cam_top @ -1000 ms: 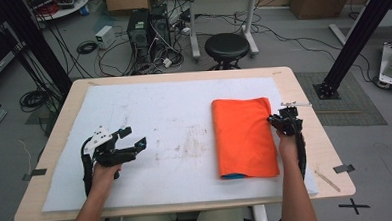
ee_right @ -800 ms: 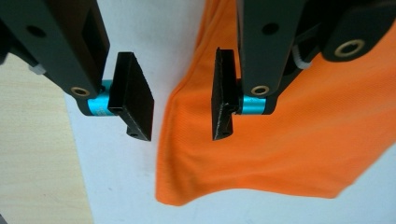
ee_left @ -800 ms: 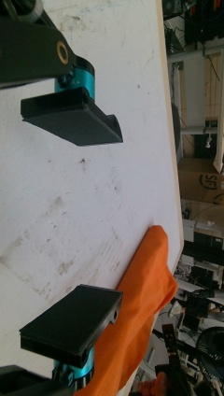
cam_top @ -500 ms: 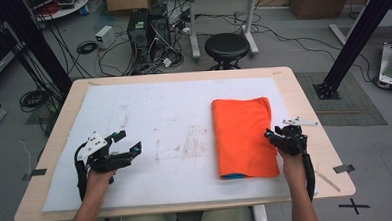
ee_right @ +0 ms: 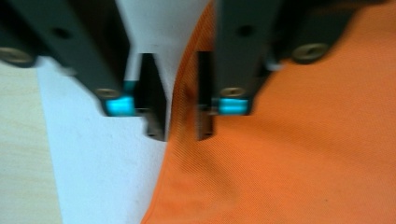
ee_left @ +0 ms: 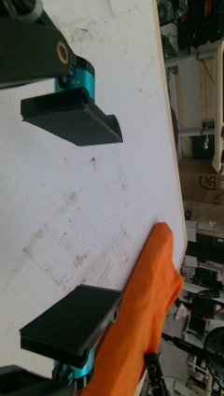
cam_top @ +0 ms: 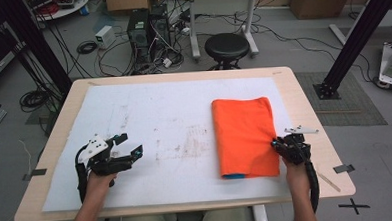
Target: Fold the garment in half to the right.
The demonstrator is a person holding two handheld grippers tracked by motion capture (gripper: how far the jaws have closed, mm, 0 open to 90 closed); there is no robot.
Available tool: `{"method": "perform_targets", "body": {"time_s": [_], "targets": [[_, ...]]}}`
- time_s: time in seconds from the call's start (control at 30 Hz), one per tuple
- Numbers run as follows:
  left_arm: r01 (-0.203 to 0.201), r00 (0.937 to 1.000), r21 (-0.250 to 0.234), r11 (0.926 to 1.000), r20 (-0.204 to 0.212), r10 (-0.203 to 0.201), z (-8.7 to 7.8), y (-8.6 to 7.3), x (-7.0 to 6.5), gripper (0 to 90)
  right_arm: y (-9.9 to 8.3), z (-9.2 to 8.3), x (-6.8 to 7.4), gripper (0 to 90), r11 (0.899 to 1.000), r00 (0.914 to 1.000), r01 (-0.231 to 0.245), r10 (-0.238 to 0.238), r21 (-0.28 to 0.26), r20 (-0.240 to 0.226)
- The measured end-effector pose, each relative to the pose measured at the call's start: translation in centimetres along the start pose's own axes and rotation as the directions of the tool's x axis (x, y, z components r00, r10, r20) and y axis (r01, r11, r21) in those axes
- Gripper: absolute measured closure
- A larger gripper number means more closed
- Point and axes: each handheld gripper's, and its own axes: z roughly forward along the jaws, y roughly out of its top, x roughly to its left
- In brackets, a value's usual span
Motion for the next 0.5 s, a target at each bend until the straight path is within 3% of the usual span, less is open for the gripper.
{"method": "perform_targets", "body": {"time_s": [0.07, 0.13, 0.23, 0.33, 0.37, 0.5], "targets": [[0.000, 1.0000, 0.002, 1.0000, -0.001, 0.000, 0.0, 0.0, 0.0, 20.7, 0.1, -0.3, -0.1, 54.9, 1.000, 0.9998, -0.018, 0.018, -0.017, 0.006], [0.001, 1.0000, 0.003, 1.0000, 0.000, -0.001, 0.0, 0.0, 0.0, 20.8, 0.5, -1.3, 0.0, 48.5, 0.997, 0.9994, -0.034, 0.034, -0.066, 0.001], [0.002, 1.0000, 0.004, 1.0000, -0.004, -0.002, 0.0, 0.0, 0.1, 20.8, 1.2, -2.5, 1.4, 39.5, 0.989, 0.9966, -0.004, -0.008, -0.149, -0.082], [0.005, 1.0000, 0.001, 1.0000, 0.000, -0.005, 0.1, 0.0, 0.0, 20.8, 1.8, -2.7, 3.9, 32.7, 0.982, 0.9813, 0.049, -0.081, -0.180, -0.175], [0.004, 1.0000, 0.001, 1.0000, 0.003, -0.004, 0.1, 0.0, 0.0, 20.8, 2.0, -2.4, 5.2, 30.3, 0.980, 0.9727, 0.072, -0.110, -0.183, -0.204], [0.006, 0.9999, 0.002, 1.0000, 0.009, -0.006, 0.2, 0.0, 0.0, 20.7, 2.3, -0.9, 9.0, 29.9, 0.973, 0.9500, 0.173, -0.206, -0.154, -0.235]]}}
